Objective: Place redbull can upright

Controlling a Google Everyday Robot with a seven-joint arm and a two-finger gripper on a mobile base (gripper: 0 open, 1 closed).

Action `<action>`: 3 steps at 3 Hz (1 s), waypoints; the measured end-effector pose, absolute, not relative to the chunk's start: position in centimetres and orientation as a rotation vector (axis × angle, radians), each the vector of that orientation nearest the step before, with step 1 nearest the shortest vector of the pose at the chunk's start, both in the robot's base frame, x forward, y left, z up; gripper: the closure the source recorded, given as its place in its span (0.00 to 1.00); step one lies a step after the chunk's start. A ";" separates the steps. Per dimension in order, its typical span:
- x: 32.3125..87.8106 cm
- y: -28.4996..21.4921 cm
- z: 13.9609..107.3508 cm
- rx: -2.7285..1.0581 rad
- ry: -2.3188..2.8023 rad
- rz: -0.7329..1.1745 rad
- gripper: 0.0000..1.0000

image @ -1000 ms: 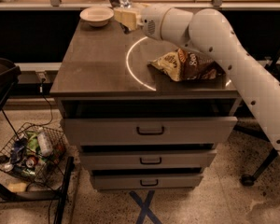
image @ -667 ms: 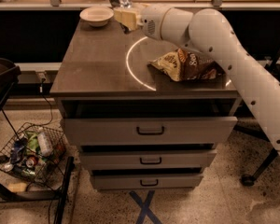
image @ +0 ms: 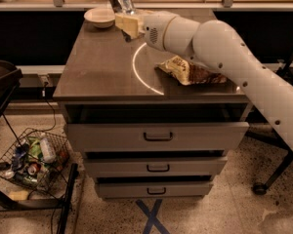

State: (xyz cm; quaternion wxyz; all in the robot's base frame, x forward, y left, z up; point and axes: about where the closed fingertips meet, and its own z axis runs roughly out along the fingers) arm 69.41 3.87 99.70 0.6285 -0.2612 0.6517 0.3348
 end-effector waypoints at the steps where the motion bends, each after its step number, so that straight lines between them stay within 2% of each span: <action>1: 66.4 4.0 99.7 -0.528 1.488 0.781 1.00; 3: 63.4 4.9 97.8 -0.428 1.355 0.830 1.00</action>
Offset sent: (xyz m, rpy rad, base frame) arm -0.0725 0.0045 -0.0270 0.2238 -0.0282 -0.0773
